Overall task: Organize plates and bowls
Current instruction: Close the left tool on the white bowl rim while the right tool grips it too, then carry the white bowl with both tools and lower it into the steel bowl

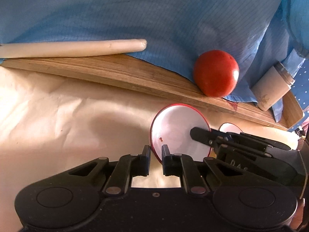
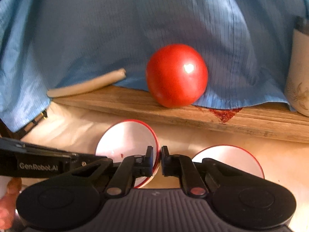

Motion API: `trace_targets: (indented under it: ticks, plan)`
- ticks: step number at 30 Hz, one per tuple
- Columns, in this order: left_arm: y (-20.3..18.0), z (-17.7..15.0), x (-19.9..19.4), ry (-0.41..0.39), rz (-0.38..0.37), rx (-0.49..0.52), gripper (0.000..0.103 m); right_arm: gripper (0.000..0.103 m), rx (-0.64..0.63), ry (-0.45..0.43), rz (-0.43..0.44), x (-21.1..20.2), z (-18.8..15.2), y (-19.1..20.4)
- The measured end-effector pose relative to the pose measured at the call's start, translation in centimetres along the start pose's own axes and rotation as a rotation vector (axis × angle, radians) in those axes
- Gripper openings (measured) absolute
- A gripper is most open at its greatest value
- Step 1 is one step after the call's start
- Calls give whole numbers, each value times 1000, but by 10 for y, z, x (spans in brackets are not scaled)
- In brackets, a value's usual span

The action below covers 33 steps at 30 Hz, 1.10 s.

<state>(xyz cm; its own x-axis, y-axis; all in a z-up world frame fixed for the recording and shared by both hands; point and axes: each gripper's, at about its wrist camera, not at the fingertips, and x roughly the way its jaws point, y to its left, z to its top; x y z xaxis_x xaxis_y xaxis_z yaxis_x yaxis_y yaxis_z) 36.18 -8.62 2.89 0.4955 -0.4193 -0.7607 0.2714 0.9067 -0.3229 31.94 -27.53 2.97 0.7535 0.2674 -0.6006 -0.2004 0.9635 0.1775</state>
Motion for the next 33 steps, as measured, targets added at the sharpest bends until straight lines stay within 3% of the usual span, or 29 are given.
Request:
trace_targets:
  ticks: [5, 13, 21, 33]
  plan:
    - [-3, -8, -33, -84, 7, -1, 10, 9, 10, -64, 13, -27, -3, 17]
    - [9, -36, -97, -156, 10, -28, 9, 9, -4, -89, 87, -65, -13, 51]
    - [32, -82, -144, -174, 24, -68, 9, 11, -46, -72, 149, -85, -44, 95]
    - [51, -128, -168, -151, 48, -97, 10, 12, -132, -20, 167, -97, -82, 134]
